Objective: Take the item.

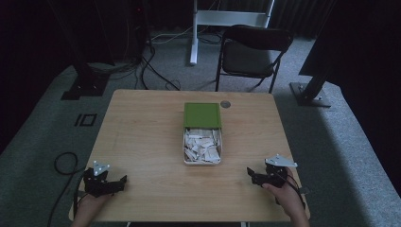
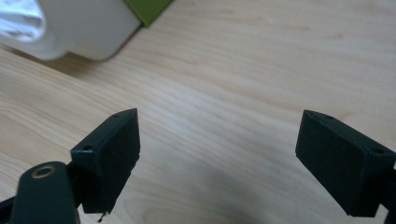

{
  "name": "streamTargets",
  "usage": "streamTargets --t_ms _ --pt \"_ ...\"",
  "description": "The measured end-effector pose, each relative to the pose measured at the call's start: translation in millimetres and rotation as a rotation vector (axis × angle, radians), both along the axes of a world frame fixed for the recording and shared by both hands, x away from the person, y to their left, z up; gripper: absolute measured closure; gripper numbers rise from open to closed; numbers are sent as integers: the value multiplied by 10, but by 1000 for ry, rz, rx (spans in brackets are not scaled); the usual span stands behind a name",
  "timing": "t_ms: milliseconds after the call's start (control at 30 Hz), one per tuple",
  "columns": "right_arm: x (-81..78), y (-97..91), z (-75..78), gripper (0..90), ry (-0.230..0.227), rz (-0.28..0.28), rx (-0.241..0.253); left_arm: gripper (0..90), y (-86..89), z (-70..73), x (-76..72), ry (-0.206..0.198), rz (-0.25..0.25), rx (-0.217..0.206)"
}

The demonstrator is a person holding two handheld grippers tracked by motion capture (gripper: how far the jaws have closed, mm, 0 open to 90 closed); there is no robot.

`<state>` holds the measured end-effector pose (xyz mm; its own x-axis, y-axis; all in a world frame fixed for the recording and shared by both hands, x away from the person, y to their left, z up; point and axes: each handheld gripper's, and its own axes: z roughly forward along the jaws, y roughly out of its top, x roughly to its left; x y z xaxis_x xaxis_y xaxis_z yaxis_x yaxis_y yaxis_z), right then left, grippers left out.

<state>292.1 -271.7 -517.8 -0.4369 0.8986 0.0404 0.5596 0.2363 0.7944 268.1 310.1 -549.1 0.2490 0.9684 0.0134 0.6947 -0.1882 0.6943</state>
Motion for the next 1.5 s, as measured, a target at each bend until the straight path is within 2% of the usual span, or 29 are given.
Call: streamTargets --t_ms 133,333,500,767,1067,1200,1500 --pt "20 44 77 138 -16 13 -6 27 -1 -1 0 -1 1 -2" --pt "64 132 195 139 -35 31 12 27 -1 -1 0 -1 1 -1" --pt "123 239 350 140 -61 50 33 27 -1 0 0 -1 1 -1" --pt "195 410 526 144 -96 92 42 27 -1 1 0 1 1 -1" --pt "259 607 654 157 -118 139 55 27 -1 1 0 1 1 -1" --pt "285 712 706 193 -134 157 58 27 -1 1 0 1 1 -1" --pt "344 967 757 195 -137 211 53 27 -1 1 0 1 1 -1"
